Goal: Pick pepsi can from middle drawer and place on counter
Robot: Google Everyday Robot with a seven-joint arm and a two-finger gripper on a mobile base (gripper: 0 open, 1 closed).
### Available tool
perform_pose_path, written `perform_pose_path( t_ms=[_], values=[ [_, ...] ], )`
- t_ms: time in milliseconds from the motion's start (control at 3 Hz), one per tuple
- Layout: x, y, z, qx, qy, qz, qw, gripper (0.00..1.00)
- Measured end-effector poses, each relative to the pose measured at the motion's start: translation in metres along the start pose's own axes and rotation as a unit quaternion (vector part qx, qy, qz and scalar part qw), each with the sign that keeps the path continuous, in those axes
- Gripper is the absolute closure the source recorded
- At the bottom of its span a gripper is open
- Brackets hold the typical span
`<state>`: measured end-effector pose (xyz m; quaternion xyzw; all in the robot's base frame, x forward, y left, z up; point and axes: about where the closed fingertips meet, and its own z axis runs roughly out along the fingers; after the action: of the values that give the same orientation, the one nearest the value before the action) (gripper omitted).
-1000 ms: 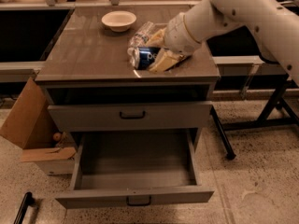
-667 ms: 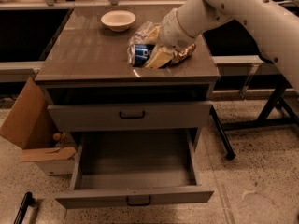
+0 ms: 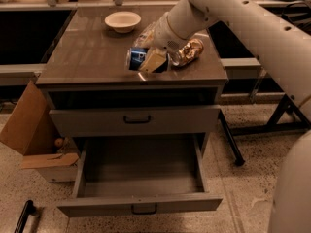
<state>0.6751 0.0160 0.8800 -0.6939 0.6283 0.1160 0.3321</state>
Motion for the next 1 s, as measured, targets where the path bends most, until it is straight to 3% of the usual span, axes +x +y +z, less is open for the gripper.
perform_pose_path(
  t_ms=[1000],
  values=[
    [0.004, -0.027, 0.03, -0.011, 0.023, 0.02, 0.9995, 1.0]
  ],
)
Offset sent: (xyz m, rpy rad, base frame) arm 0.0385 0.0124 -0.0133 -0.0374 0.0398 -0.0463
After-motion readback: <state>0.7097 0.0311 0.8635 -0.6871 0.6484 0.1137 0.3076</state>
